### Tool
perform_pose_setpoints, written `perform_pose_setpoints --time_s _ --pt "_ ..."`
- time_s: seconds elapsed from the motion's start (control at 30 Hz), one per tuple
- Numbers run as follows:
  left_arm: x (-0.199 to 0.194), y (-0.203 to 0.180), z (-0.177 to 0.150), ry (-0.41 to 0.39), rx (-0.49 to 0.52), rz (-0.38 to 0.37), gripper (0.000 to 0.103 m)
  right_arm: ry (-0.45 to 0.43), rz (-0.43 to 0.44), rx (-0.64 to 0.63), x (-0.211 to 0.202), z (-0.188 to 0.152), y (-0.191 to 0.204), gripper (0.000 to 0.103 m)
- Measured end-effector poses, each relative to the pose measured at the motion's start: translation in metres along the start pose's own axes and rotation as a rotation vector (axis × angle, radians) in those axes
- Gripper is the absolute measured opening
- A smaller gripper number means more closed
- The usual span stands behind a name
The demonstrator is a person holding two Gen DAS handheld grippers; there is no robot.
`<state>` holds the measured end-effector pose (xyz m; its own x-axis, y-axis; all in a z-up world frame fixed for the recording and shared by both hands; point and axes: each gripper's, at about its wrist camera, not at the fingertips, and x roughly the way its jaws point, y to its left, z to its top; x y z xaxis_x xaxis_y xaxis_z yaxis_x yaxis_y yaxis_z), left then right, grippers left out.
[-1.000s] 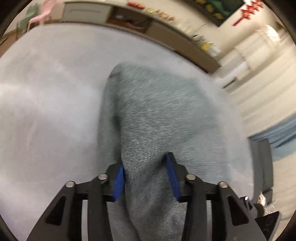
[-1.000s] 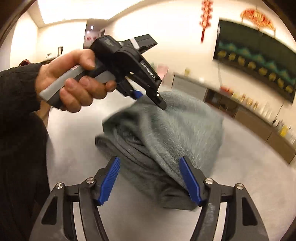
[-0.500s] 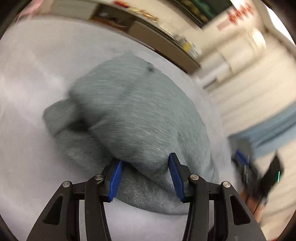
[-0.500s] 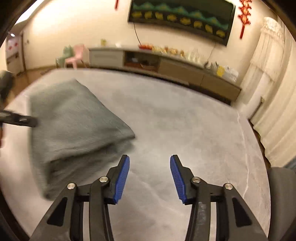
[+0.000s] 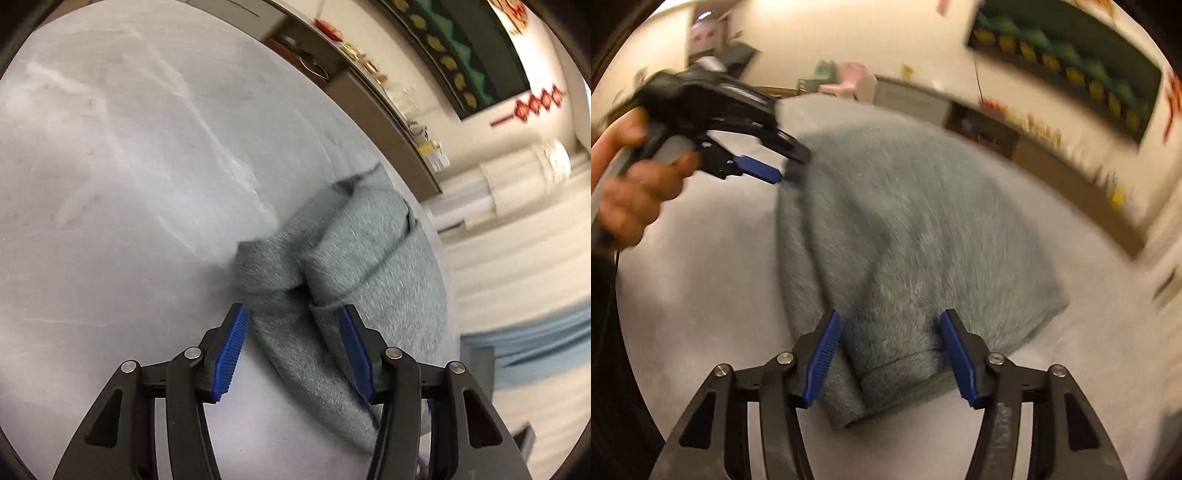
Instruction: Fold clothes
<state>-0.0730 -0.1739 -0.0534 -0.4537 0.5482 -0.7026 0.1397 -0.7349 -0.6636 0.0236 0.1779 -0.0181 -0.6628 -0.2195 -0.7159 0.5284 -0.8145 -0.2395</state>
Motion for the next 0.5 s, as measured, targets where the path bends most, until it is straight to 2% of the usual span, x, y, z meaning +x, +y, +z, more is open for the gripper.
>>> perform_pose_setpoints --time_s 0.1,0.17,0.23,0.27,0.3,0.33,0.37,0.4,0.43,0.5 --pt "0.003 0.002 -0.006 0.02 -0.021 -0.006 0.052 -0.049 -0.013 -0.124 0.003 0.015 0.024 0.066" --pt "-0.003 0.005 -0.007 -0.003 -0.052 -0.005 0.052 -0.032 -0.046 -0.188 0.018 0.024 0.039 0.066" --pt "-0.001 -0.001 -0.011 -0.037 -0.073 -0.056 0.052 0.014 -0.058 -0.194 0.04 0.026 0.038 0.066" --pt "0.002 -0.005 -0.011 -0.046 -0.077 -0.089 0.052 0.024 -0.047 -0.175 0.043 0.027 0.035 0.063" --pt "0.005 -0.016 -0.014 -0.028 -0.065 -0.117 0.052 0.033 -0.036 -0.156 0.046 0.027 0.032 0.054" --pt "0.014 -0.019 -0.017 0.016 -0.042 -0.12 0.052 0.043 -0.027 -0.139 0.049 0.027 0.03 0.049" --pt "0.023 -0.02 -0.018 0.05 -0.035 -0.099 0.052 0.05 -0.022 -0.133 0.049 0.028 0.027 0.038" --pt "0.034 -0.02 -0.02 0.078 -0.042 -0.09 0.048 0.051 -0.023 -0.135 0.047 0.032 0.028 0.031" --pt "0.043 -0.02 -0.022 0.105 -0.048 -0.083 0.044 0.053 -0.022 -0.135 0.043 0.037 0.028 0.03" --pt "0.046 -0.026 -0.022 0.115 -0.042 -0.072 0.045 0.058 -0.009 -0.121 0.043 0.046 0.026 0.03"
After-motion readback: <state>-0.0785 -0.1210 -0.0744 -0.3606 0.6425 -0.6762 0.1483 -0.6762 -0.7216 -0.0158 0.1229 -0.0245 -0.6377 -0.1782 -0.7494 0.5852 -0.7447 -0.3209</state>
